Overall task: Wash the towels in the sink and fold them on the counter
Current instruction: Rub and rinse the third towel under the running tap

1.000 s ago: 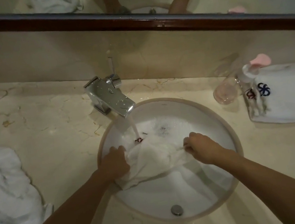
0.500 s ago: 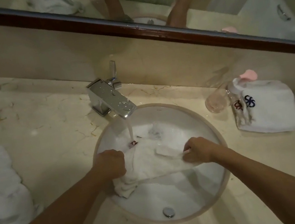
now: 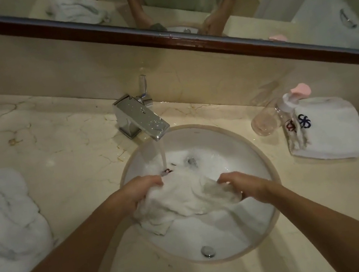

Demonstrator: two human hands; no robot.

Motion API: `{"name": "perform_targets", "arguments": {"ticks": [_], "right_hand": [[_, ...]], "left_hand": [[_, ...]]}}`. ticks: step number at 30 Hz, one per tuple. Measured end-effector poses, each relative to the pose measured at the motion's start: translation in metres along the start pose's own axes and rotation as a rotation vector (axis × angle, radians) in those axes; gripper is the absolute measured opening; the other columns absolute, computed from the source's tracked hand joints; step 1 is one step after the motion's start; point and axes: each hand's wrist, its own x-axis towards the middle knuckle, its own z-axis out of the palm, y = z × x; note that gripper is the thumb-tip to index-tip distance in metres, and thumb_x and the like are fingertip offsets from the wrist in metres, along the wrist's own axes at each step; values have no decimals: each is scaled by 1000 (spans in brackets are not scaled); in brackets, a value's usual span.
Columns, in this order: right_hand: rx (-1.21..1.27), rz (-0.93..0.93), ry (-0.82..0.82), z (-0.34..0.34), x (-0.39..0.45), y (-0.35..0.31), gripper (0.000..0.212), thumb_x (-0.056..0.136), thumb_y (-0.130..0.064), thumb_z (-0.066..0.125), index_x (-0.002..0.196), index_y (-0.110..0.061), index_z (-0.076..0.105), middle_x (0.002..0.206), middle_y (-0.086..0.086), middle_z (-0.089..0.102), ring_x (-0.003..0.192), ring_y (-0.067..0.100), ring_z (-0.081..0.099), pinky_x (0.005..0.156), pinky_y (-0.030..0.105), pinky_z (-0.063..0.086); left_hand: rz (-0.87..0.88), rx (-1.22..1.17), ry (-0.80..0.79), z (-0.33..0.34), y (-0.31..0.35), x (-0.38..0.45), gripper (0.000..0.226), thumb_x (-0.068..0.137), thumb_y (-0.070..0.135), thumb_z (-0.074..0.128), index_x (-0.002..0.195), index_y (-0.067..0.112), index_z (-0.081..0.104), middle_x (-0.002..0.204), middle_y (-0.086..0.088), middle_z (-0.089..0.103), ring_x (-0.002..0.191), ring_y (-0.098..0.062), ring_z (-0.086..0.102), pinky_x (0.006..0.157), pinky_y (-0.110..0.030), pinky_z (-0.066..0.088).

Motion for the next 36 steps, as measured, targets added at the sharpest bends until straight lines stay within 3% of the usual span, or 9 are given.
{"name": "perform_targets", "arguments": {"ticks": [3,7,13,18,23,26,31,34,36], "right_hand": [[-828,54,22,26,14,27,52,90,-60,58,107,-12,63,97,1,64,83,18,60,73,31,47],[-724,-136,241,32,18,42,29,104,-25,43,119,-24,68,114,-1,71,100,20,65,83,31,50],[236,-55,410,1,6,22,54,101,-15,48,153,-11,35,152,8,44,135,28,46,111,41,39],[328,-28,354,2,-3,4,24,98,-3,46,106,-6,69,89,4,63,77,14,56,62,19,41],[570,46,482,17,7,6,19,92,-19,61,82,-4,57,72,7,53,65,20,47,56,29,32],[228,91,296,29,16,8,37,84,-34,76,69,-9,53,58,2,46,57,20,41,52,27,30],[-473,58,172,45,36,-2,42,101,-35,50,131,-8,55,131,9,61,117,28,58,95,35,47],[-669,65,101,44,43,-11,36,101,-29,50,127,-6,55,126,12,61,114,31,59,86,33,46],[-794,80,11,40,49,-11,34,100,-24,50,126,-3,57,128,13,60,114,32,59,83,30,43]], "left_hand": [[150,705,112,-3,-1,0,28,83,31,72,99,11,62,101,-6,62,93,-23,61,68,-27,45],[340,977,168,-9,3,-6,27,98,28,55,112,10,69,117,-6,64,109,-25,59,81,-27,39],[583,284,359,-10,19,-8,10,92,22,65,86,18,73,82,0,69,75,-16,63,62,-23,43],[432,-324,274,15,33,1,26,71,19,69,97,17,73,92,-11,74,85,-32,71,81,-45,59],[459,-25,335,38,50,25,21,87,8,61,105,5,70,91,-11,72,72,-18,63,52,-18,44],[529,162,481,35,61,27,25,85,25,71,104,9,68,101,-8,70,86,-20,63,70,-23,43],[699,627,643,21,49,15,32,91,33,64,97,1,66,97,-18,66,94,-36,63,76,-35,46],[600,497,548,7,29,14,27,88,30,57,69,12,47,71,-4,51,74,-29,53,61,-32,36],[465,340,427,-2,26,12,18,89,21,59,78,9,50,75,-3,51,74,-24,51,61,-31,35]]}}
